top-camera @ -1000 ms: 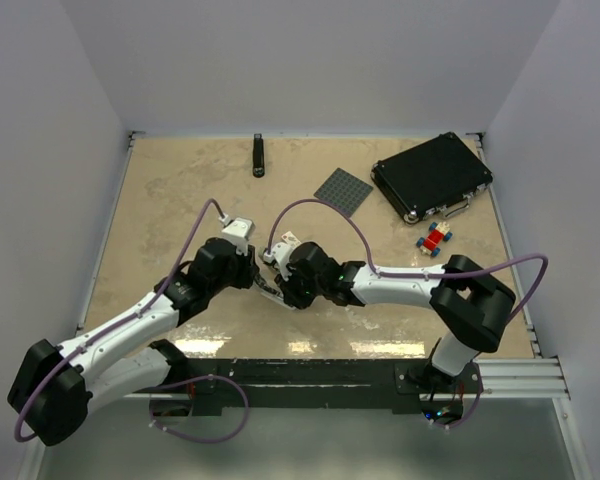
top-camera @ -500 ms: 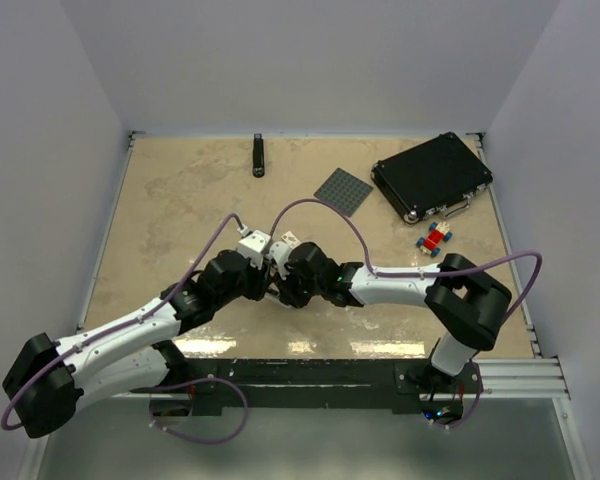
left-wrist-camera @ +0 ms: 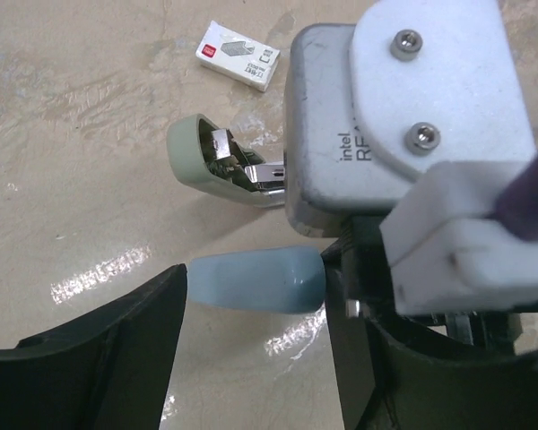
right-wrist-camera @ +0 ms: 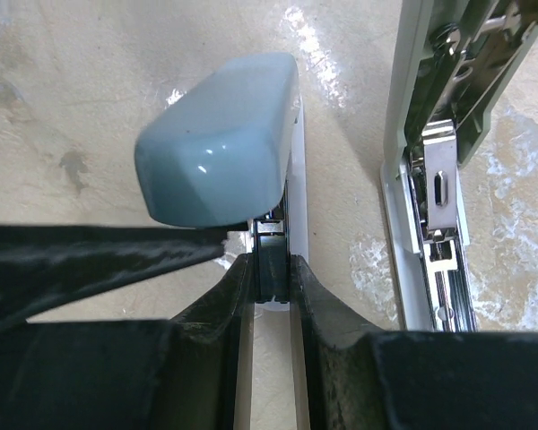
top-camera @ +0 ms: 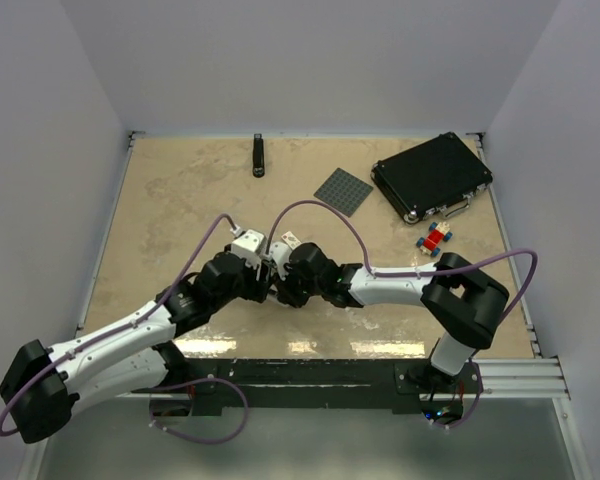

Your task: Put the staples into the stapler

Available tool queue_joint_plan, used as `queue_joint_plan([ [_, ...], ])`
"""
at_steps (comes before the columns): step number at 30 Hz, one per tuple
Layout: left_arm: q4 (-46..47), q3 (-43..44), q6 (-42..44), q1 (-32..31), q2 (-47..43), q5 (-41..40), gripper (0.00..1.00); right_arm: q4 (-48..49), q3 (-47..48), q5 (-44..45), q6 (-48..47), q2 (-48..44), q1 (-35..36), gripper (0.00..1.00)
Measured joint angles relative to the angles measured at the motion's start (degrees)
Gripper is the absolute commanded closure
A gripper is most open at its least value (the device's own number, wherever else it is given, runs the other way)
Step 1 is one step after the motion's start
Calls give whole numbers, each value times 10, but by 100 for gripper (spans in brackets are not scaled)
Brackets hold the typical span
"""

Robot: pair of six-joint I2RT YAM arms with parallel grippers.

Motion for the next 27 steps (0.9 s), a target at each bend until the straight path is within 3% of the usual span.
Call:
queue_joint_plan([
  [11, -1, -26, -45, -7, -85, -21, 25, 45, -18, 1, 12, 0, 0, 78],
  [20, 2, -30, -70, -9, -159, -97, 19, 39, -21, 3, 20, -17, 0, 55],
  [27, 3, -34, -73, -9, -212, -187, 18, 6, -21, 6, 19, -48, 0, 43],
])
